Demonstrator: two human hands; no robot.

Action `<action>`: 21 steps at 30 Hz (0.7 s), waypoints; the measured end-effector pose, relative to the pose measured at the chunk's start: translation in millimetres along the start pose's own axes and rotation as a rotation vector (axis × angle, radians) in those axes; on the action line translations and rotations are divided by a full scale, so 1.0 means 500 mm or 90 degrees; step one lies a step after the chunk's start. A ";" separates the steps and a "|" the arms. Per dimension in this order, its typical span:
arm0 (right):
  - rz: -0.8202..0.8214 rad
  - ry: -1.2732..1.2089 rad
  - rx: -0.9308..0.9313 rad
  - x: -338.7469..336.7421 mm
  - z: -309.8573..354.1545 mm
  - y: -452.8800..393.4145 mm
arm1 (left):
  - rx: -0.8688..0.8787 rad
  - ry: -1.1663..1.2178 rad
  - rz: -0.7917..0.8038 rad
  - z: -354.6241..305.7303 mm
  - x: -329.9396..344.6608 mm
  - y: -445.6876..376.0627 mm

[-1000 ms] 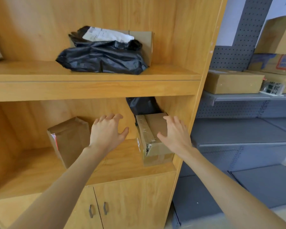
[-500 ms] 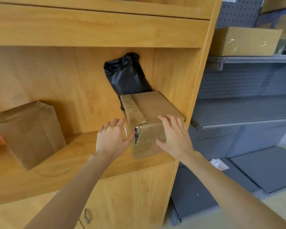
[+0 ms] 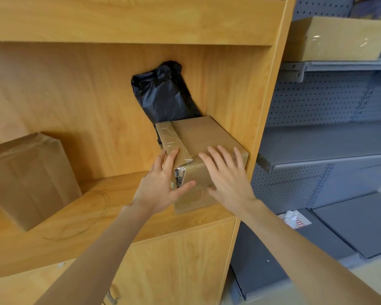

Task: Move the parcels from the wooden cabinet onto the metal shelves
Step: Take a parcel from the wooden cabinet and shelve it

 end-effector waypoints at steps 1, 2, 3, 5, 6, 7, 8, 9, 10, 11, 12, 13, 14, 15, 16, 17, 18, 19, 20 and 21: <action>0.000 -0.001 -0.005 -0.004 -0.002 0.001 | 0.003 -0.003 0.001 -0.003 -0.004 0.002; 0.001 -0.004 -0.010 -0.011 -0.003 0.003 | 0.006 -0.001 0.000 -0.009 -0.011 0.004; 0.001 -0.011 -0.012 -0.022 -0.004 0.004 | 0.009 0.005 -0.003 -0.016 -0.022 0.007; 0.000 -0.034 -0.009 -0.051 -0.008 0.005 | 0.016 0.021 -0.004 -0.036 -0.052 0.016; 0.001 -0.045 -0.005 -0.067 -0.012 0.006 | 0.024 0.024 0.000 -0.046 -0.068 0.021; 0.003 -0.056 -0.002 -0.084 -0.016 0.008 | 0.032 0.019 0.007 -0.056 -0.083 0.027; 0.003 -0.064 -0.004 -0.101 -0.020 0.010 | 0.040 0.007 0.022 -0.063 -0.097 0.034; 0.004 -0.071 -0.010 -0.119 -0.023 0.012 | 0.046 -0.008 0.042 -0.069 -0.109 0.040; 0.009 -0.076 -0.019 -0.136 -0.025 0.014 | 0.049 -0.025 0.065 -0.075 -0.119 0.048; 0.015 -0.080 -0.029 -0.153 -0.025 0.015 | 0.052 -0.046 0.083 -0.080 -0.131 0.054; 0.021 -0.086 -0.039 -0.171 -0.024 0.017 | 0.055 -0.072 0.094 -0.086 -0.145 0.060; 0.025 -0.095 -0.048 -0.191 -0.022 0.018 | 0.058 -0.103 0.097 -0.094 -0.162 0.066; 0.028 -0.105 -0.057 -0.211 -0.020 0.019 | 0.060 -0.134 0.091 -0.102 -0.182 0.072; 0.031 -0.116 -0.067 -0.233 -0.016 0.020 | 0.065 -0.158 0.074 -0.112 -0.204 0.079; 0.032 -0.126 -0.078 -0.256 -0.012 0.022 | 0.075 -0.174 0.051 -0.123 -0.226 0.086; 0.034 -0.136 -0.088 -0.279 -0.007 0.024 | 0.089 -0.183 0.028 -0.136 -0.250 0.094; 0.037 -0.146 -0.097 -0.302 -0.002 0.025 | 0.104 -0.186 0.009 -0.150 -0.272 0.103; 0.042 -0.158 -0.105 -0.324 0.002 0.027 | 0.117 -0.184 -0.009 -0.164 -0.295 0.112; 0.048 -0.170 -0.110 -0.347 0.006 0.029 | 0.126 -0.182 -0.023 -0.177 -0.317 0.122; 0.057 -0.179 -0.112 -0.368 0.008 0.033 | 0.134 -0.178 -0.033 -0.190 -0.337 0.133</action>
Point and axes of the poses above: each hand's wrist, its own y-axis away from the middle knuckle, its own x-axis out of the palm, z = x × y, the point moved 9 cm from there along -y, towards the middle knuckle, and after that the axes turned 5 degrees about x, right-handed, at the moved point
